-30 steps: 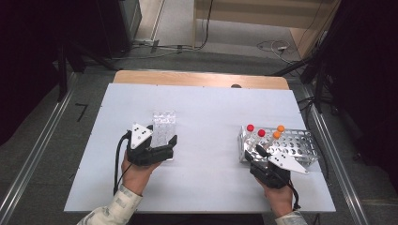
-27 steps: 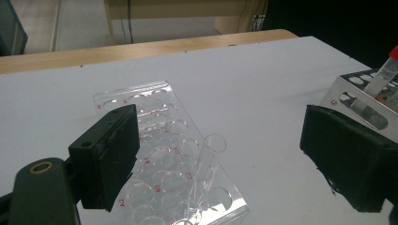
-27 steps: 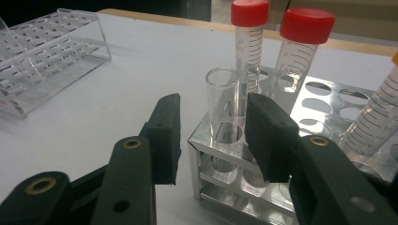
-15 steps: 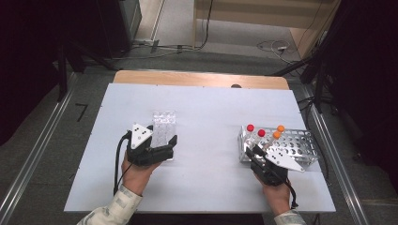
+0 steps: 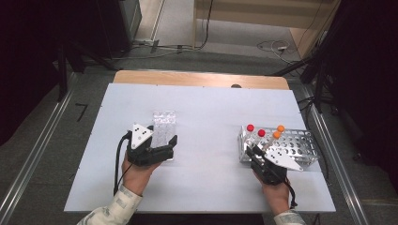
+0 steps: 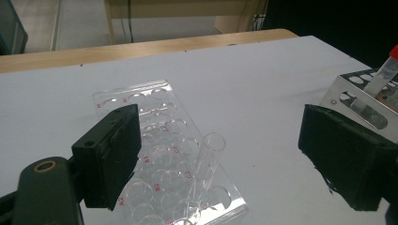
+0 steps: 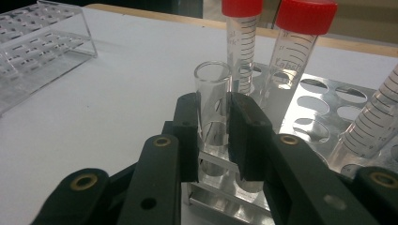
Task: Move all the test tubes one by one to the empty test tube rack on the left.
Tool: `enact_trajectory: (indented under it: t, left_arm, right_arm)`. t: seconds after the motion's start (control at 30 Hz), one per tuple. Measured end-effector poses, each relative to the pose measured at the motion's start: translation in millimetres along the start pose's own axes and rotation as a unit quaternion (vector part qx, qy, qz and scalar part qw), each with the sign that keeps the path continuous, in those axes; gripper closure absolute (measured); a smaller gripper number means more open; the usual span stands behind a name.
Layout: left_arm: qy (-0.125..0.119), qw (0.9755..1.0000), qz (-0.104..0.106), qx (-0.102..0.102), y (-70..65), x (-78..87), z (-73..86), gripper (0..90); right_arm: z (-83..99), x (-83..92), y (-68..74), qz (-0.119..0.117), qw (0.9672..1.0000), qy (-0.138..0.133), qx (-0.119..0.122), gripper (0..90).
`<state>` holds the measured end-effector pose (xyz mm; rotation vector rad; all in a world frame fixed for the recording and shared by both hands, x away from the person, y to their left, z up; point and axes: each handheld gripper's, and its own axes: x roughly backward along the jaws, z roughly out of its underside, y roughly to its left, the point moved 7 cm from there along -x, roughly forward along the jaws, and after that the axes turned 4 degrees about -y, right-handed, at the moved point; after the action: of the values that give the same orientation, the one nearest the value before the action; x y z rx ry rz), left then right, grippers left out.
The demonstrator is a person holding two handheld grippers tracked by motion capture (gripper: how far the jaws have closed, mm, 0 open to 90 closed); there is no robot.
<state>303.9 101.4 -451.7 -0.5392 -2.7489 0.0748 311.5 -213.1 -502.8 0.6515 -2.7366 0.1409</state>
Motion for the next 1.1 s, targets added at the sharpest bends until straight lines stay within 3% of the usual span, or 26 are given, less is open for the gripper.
enact_trajectory:
  t: [0.3, 0.6, 0.7, 0.9, 1.1]
  left_arm:
    - [0.0, 1.0, -0.001, 0.0, 0.3, 0.6, -0.2, 14.2]
    - [-0.001, 1.0, 0.001, -0.001, -1.4, 0.8, -0.5, 14.1]
    - [-0.001, 1.0, 0.001, -0.001, -1.2, 0.8, -0.6, 14.1]
    - [0.0, 1.0, -0.002, 0.002, 1.1, 0.4, -0.3, 14.1]
    - [-0.001, 1.0, -0.001, 0.002, 0.3, 0.9, -0.8, 14.2]
  right_arm:
    - [-6.3, 4.1, -1.7, 0.012, 0.9998, -0.013, 0.006, 73.3]
    - [-27.8, 17.3, 3.8, 0.024, 0.9989, -0.036, 0.02, 73.5]
    - [-33.4, 21.5, 1.7, 0.028, 0.9988, -0.04, 0.012, 73.5]
    - [-45.0, 34.7, 4.0, 0.013, 0.9985, -0.054, -0.002, 73.5]
    - [-48.6, 39.2, 14.4, -0.007, 0.9984, -0.056, -0.001, 73.5]
